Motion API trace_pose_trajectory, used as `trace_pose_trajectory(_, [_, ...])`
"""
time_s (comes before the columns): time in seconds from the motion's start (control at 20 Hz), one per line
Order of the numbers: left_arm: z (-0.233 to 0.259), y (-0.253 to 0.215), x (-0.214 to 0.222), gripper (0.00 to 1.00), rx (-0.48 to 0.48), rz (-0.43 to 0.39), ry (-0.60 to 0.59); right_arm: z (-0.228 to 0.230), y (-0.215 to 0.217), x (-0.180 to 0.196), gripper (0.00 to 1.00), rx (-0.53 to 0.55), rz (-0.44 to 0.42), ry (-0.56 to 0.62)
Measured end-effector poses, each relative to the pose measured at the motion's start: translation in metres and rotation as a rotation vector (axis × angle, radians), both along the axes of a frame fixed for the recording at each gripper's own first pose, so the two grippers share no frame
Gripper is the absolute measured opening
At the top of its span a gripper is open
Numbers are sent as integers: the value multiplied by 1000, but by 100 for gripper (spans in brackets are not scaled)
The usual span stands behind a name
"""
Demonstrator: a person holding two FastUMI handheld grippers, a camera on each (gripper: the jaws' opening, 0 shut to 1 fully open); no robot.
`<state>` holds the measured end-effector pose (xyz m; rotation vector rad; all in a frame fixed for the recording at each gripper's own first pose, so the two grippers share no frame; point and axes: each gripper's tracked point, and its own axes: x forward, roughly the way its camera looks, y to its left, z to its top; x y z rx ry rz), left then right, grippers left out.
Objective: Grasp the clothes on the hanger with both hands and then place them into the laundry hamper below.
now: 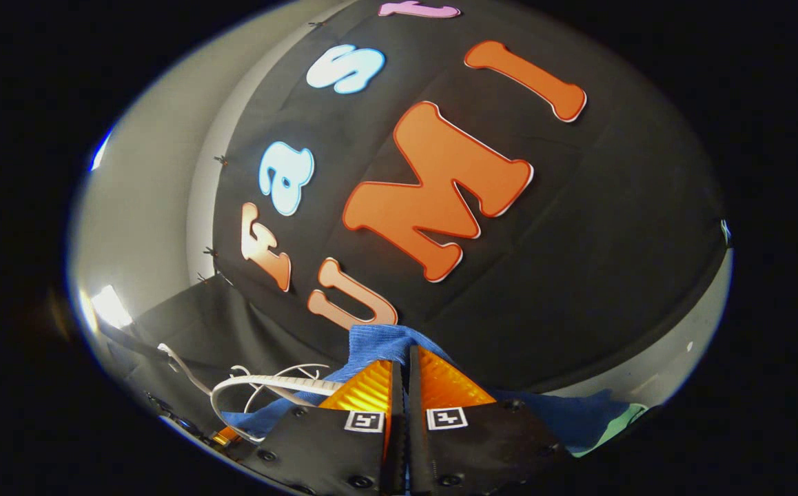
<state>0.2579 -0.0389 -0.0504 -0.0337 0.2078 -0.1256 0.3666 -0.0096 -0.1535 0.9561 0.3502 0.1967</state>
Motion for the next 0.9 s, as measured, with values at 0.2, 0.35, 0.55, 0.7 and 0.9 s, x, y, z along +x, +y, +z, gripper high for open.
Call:
trace_pose_trajectory(0.2, [-9,6,-6,3,-44,3,19,-2,2,-5,9,-2,6,-4])
trace_pose_trajectory(0.35, [-17,10,-18,4,-52,5,28,-4,4,-13,9,-20,19,0])
trace_pose_trajectory(0.55, [-32,8,-32,3,-62,6,53,-17,0,-24,9,-29,18,31])
trace_pose_trajectory(0.7, [-47,6,-45,3,-79,17,86,-37,-4,-37,9,-64,14,75])
trace_pose_trajectory(0.9, [-79,6,-66,3,-39,35,149,-69,-10,-63,9,-165,7,135])
